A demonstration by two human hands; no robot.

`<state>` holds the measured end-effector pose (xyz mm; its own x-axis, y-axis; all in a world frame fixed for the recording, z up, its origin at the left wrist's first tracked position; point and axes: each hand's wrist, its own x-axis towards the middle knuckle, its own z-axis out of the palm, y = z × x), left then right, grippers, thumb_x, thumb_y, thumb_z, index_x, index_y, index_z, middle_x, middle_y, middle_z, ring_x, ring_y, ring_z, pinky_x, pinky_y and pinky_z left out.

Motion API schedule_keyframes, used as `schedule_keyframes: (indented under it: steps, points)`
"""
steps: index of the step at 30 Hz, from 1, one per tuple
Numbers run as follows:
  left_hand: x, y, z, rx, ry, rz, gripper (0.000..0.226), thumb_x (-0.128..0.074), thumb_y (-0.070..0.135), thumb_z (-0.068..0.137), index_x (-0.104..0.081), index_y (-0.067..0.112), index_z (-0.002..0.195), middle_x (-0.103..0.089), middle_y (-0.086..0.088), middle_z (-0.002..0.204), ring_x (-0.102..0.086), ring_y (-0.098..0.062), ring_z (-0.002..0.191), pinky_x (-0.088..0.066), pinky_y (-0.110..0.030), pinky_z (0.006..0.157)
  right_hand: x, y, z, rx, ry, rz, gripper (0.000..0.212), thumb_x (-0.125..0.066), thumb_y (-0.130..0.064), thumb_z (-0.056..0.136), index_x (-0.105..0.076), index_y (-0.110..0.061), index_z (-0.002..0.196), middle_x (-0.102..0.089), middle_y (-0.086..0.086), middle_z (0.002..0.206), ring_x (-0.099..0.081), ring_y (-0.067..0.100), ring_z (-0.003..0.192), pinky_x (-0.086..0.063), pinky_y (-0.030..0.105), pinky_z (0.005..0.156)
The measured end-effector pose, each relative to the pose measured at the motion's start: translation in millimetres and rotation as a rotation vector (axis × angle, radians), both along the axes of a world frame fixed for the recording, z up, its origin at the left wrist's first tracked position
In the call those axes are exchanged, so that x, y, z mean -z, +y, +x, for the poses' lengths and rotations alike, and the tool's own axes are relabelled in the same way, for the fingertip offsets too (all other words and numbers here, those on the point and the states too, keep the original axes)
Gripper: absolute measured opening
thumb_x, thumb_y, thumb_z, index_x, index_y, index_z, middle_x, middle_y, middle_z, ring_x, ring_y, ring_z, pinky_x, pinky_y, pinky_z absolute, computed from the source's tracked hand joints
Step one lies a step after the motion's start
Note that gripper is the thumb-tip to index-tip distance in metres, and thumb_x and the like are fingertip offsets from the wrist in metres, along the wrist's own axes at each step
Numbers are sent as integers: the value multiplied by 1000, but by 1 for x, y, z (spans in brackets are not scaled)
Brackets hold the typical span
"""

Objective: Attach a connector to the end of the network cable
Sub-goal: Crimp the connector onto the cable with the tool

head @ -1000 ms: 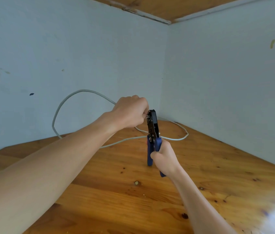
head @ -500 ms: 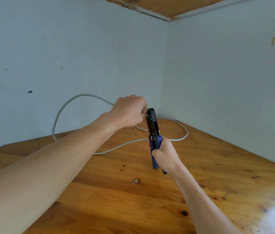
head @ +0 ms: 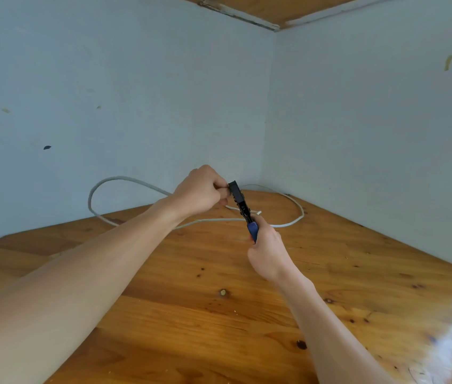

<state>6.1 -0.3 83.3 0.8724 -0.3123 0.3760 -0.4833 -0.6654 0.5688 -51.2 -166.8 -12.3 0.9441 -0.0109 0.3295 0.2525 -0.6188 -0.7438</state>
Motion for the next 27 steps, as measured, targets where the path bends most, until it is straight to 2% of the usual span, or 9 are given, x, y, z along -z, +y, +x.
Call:
schedule_keyframes:
  steps: [2, 4, 8, 10, 12, 14, 18, 23, 27]
  points:
    - [5, 2, 0, 34, 45, -111, 28, -69, 14, 90, -76, 25, 66, -62, 16, 47, -45, 3, 39, -32, -10, 44, 1, 0, 0, 3, -2, -23, 33, -40, 0, 97, -49, -19, 122, -54, 0, 84, -50, 18, 70, -43, 33, 57]
    - [9, 4, 2, 41, 79, -163, 21, -70, 15, 90, -80, 19, 72, -62, 14, 48, -41, 1, 38, -32, -12, 44, 0, 0, -1, 6, 8, -39, 34, -41, 0, 96, -49, -19, 123, -57, 3, 89, -53, 20, 72, -45, 36, 58]
    - [13, 6, 4, 43, 220, -241, 15, -71, 20, 92, -81, 15, 81, -60, 13, 45, -38, -3, 36, -32, -16, 39, 0, -1, -3, 15, 14, -74, 41, -44, 5, 91, -47, -23, 122, -59, 7, 102, -57, 19, 79, -48, 32, 59]
    - [14, 7, 5, 37, 289, -268, 15, -73, 24, 91, -80, 16, 81, -53, 13, 43, -39, -7, 38, -31, -19, 39, -1, 0, -4, 14, 11, -92, 47, -44, 7, 88, -46, -20, 127, -58, 8, 108, -58, 24, 86, -53, 39, 67]
    - [15, 8, 6, 36, 330, -293, 13, -74, 25, 89, -80, 16, 83, -54, 8, 47, -41, -9, 41, -30, -21, 40, -2, 0, -5, 13, 15, -111, 55, -45, 10, 84, -45, -18, 131, -57, 8, 113, -58, 27, 92, -56, 45, 75]
    - [16, 9, 6, 42, 353, -310, 11, -73, 23, 90, -78, 15, 84, -56, 10, 45, -41, -8, 40, -29, -21, 40, -2, 0, -5, 15, 13, -133, 55, -45, 11, 84, -45, -16, 132, -56, 8, 115, -57, 28, 94, -56, 47, 78]
    - [19, 9, 4, 53, 368, -346, 9, -70, 20, 93, -76, 15, 87, -58, 11, 44, -41, -7, 39, -28, -20, 38, 0, 1, -4, 40, -3, -154, 51, -47, 9, 84, -46, -14, 130, -54, 7, 109, -55, 25, 86, -51, 39, 68]
    - [24, 11, 6, 51, 353, -365, 9, -70, 19, 92, -76, 16, 86, -63, 9, 49, -41, -7, 40, -28, -21, 38, 0, 3, -3, 64, -10, -177, 48, -49, 8, 83, -49, -14, 126, -55, 5, 107, -55, 23, 86, -53, 39, 70]
    - [29, 11, 7, 43, 339, -395, 9, -69, 19, 91, -79, 19, 89, -67, 9, 57, -42, -9, 45, -31, -19, 39, 0, 1, -2, 75, -3, -186, 48, -50, 8, 82, -49, -15, 125, -55, 4, 104, -55, 22, 83, -51, 36, 65]
